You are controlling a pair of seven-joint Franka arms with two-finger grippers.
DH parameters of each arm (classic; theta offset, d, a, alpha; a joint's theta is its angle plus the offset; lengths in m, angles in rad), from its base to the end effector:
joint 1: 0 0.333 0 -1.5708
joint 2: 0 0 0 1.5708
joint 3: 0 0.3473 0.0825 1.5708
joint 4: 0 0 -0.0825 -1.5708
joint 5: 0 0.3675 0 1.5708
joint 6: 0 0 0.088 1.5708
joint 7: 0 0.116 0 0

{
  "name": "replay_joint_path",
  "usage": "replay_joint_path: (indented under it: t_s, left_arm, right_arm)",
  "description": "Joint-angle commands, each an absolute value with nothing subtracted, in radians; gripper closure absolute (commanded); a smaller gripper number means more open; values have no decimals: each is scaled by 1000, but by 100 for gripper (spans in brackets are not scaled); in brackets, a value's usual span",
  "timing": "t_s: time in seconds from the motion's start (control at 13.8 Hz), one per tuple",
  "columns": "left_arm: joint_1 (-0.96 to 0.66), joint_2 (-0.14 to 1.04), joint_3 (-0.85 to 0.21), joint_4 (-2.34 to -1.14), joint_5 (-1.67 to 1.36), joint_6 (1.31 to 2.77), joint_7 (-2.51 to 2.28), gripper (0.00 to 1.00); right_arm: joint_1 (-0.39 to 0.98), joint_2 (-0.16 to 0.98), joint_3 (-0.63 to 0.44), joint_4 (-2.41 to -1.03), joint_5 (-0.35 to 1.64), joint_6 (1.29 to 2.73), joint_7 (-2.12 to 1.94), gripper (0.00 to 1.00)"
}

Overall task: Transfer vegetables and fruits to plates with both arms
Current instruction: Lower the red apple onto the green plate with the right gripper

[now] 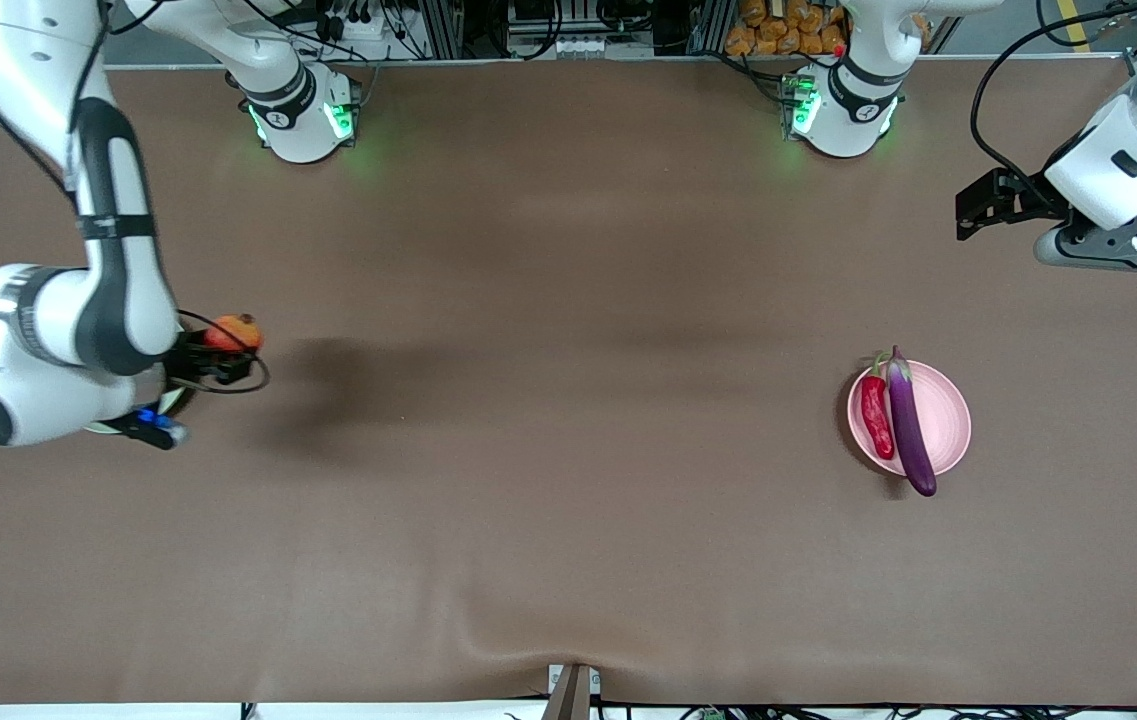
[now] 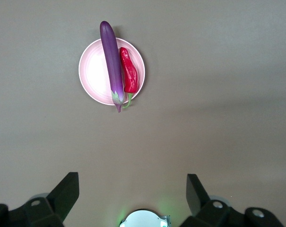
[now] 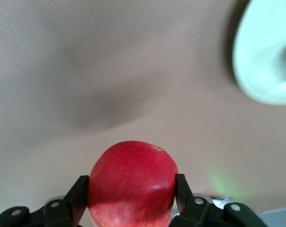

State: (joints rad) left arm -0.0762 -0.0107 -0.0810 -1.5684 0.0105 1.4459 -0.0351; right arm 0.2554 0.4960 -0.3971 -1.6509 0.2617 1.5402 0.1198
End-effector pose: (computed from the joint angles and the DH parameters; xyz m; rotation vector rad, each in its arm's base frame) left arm 0.5134 -0.0803 0.6434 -3.1091 0.1888 0.1719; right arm 0.5995 -0.0262 0.3401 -2.9094 0.5000 0.8502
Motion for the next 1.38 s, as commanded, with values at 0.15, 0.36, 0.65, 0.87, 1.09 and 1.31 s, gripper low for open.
replay_joint_path:
  t_s: [0.15,0.36,0.65,0.87,1.09,1.31]
  left_arm:
    - [-58,-25,-92,-1575,64,1442,-17,0]
    - [-60,-25,-92,-1557,61,1443,-31,0]
    - [-60,-23,-92,-1545,51,1448,-32,0]
    - [-60,-20,-94,-1546,51,1459,-37,0]
    - [-66,-23,-95,-1545,51,1460,-28,0]
    - [-66,-28,-97,-1545,29,1460,-26,0]
  right_arm:
    - [120,543,-425,-1675,226,1635,-240,100]
    - [95,592,-442,-1672,203,1709,-302,100]
    - [55,641,-443,-1657,202,1764,-399,28]
    - [61,634,-443,-1629,206,1734,-397,0]
    - [75,632,-437,-1473,219,1556,-394,0]
    - [115,621,-426,-1295,226,1416,-394,0]
